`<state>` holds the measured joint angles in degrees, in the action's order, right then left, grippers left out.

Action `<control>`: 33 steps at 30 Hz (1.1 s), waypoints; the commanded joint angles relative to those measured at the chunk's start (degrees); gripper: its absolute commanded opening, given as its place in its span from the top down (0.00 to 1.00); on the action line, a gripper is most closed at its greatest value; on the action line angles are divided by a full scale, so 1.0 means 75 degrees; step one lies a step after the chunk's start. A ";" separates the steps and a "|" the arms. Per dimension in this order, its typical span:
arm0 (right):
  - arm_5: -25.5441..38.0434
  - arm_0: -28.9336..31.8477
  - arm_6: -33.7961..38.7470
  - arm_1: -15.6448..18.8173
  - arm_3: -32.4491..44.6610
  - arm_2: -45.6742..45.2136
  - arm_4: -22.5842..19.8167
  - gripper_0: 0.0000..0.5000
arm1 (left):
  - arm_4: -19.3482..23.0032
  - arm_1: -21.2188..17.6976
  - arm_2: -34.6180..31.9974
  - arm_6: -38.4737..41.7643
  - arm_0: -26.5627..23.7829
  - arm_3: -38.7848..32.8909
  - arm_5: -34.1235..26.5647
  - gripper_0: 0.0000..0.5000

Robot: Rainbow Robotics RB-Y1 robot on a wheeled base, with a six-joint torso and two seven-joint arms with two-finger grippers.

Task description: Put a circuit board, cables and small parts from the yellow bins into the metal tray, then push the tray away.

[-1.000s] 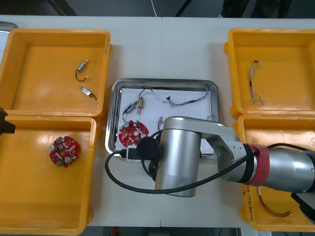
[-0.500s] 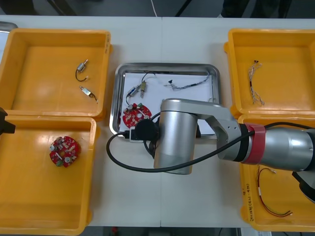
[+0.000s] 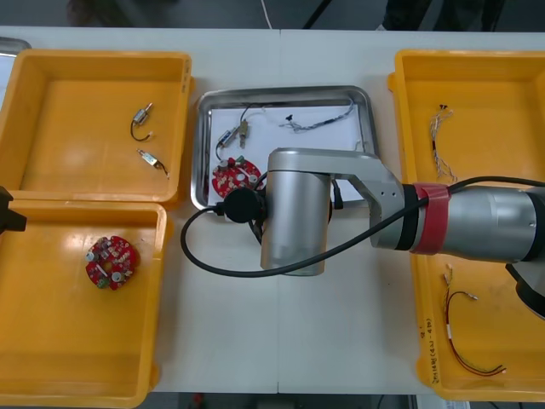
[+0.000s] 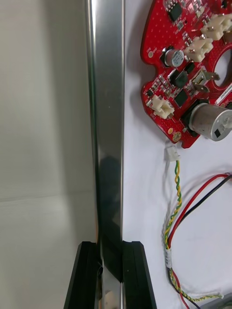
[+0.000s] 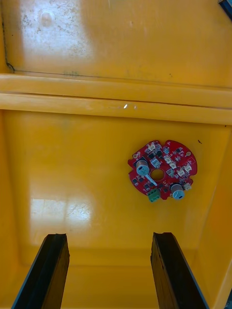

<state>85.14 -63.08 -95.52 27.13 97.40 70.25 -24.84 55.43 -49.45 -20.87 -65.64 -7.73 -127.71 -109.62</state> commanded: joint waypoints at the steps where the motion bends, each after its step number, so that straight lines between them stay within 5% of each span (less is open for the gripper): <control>1: -0.0138 -0.0707 0.0243 0.0110 -0.0260 0.0056 -0.0051 1.00 | 0.0039 -0.0321 -0.0264 -0.0787 0.0152 -0.0233 -0.0051 0.00; 14: -0.0607 -0.1246 0.0279 -0.0008 -0.1327 0.0056 -0.0051 1.00 | 0.0039 -0.0321 -0.0264 -0.0787 0.0152 -0.0233 -0.0051 0.00; 33: -0.2446 -0.1656 -0.0038 -0.0125 -0.2686 0.0056 -0.0520 1.00 | 0.0039 -0.0321 -0.0264 -0.0787 0.0152 -0.0233 -0.0051 0.00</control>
<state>68.55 -71.86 -95.52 27.06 78.30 70.25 -28.39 55.43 -49.45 -20.87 -65.65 -7.73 -127.72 -109.62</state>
